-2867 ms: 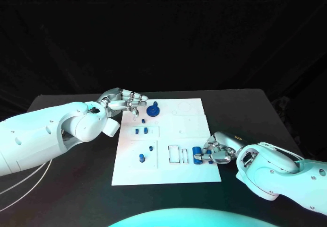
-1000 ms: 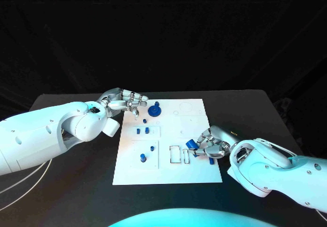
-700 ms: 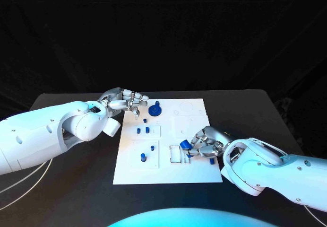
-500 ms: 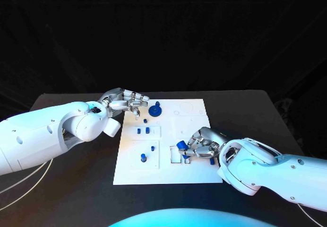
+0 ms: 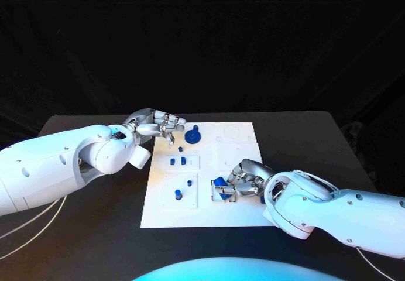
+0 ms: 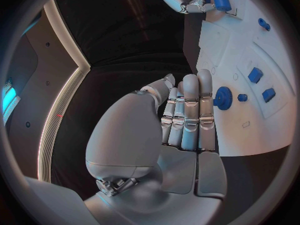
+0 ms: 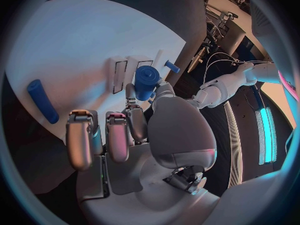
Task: Assemble the parts on the task board
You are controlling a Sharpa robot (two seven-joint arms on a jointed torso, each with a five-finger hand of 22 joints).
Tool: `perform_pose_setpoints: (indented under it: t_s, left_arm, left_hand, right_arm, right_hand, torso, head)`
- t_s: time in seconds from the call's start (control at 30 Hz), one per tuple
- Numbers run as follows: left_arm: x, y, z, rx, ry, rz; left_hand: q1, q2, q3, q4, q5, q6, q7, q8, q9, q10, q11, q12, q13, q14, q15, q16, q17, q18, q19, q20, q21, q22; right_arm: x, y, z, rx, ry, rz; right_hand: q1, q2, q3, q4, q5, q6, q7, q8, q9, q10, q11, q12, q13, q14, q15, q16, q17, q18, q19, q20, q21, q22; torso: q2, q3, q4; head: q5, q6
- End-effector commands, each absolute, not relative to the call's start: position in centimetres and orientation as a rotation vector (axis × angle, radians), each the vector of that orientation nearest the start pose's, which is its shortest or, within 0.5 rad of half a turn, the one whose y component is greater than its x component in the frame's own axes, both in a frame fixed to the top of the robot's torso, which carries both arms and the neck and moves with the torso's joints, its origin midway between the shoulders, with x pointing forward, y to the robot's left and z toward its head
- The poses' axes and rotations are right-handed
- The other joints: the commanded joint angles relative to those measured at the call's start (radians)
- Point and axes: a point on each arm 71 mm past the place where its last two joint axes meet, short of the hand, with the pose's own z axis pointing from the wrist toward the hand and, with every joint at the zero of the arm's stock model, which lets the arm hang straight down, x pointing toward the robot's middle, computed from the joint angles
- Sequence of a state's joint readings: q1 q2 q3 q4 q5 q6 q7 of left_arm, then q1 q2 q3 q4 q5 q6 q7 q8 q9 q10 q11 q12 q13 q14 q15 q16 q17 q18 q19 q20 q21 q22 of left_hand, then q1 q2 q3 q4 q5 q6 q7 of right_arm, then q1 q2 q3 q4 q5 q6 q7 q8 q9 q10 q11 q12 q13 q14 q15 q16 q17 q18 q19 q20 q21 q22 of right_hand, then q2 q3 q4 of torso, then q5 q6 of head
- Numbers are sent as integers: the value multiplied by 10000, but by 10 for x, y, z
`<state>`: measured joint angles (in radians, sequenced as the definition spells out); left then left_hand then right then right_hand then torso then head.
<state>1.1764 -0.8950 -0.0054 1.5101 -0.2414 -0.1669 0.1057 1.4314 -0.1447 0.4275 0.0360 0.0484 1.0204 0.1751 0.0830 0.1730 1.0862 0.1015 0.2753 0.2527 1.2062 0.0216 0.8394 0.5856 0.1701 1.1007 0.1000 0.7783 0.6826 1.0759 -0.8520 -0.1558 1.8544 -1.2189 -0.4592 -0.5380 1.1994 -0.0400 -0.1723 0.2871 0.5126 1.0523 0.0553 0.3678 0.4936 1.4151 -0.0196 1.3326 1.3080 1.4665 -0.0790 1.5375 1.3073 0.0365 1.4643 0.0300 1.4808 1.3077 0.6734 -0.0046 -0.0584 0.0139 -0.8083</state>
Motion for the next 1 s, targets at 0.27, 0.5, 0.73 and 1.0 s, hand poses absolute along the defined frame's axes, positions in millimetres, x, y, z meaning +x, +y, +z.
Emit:
perform_pose_setpoints:
  t_s: [0.27, 0.5, 0.73, 1.0]
  left_arm:
    - [485, 226, -193, -9878, 17723, -13986]
    - [484, 227, -193, -9888, 17720, -13967]
    - [484, 228, -193, -9888, 17724, -13967]
    - [484, 229, -192, -9895, 17719, -13952]
  left_hand:
    - [-26, 23, -50, -4, 33, -48, 11, 6, -9, -70, -7, 61, 11, -63, -15, -32, -12, 147, -4, 65, -41, -14]
    - [-26, 23, -50, -4, 33, -48, 11, 6, -9, -70, -7, 61, 11, -63, -15, -32, -12, 147, -4, 65, -41, -14]
    - [-26, 23, -50, -4, 33, -48, 11, 6, -9, -70, -7, 61, 11, -63, -15, -32, -12, 147, -4, 65, -41, -14]
    - [-26, 23, -50, -4, 33, -48, 11, 6, -9, -70, -7, 61, 11, -63, -15, -32, -12, 147, -4, 65, -41, -14]
  right_arm:
    - [376, -140, -261, 2540, 20704, 6321]
    - [377, -139, -260, 2537, 20585, 6350]
    - [378, -141, -258, 2734, 20199, 6395]
    - [372, -146, -251, 2672, 19812, 6890]
  right_hand:
    - [-516, 51, -398, 16, -1227, -48, -61, 123, 240, -39, -28, -163, 155, 920, -72, -5, 2089, -125, 748, -92, -65, 2071]
    - [-1610, -612, -359, 89, -3590, -276, 0, 143, 473, -232, 29, -473, -45, 893, -26, -82, 1978, -91, 701, -56, -222, 1998]
    - [-2118, -1114, -79, 108, -4196, -425, 39, 173, 612, -536, 67, -944, -436, 890, 6, -95, 1967, -70, 675, -26, -319, 1955]
    - [-1102, -366, 339, -74, -2077, -431, -4, 308, 823, -437, 30, -869, -354, 895, -23, -88, 1983, -82, 699, -42, -280, 1994]
  torso:
    - [6, -2, 3]
    - [2, 3, -8]
    - [7, 8, -8]
    - [4, 9, -15]
  head:
    - [53, -31]
    - [61, -52]
    - [53, -48]
    - [63, -53]
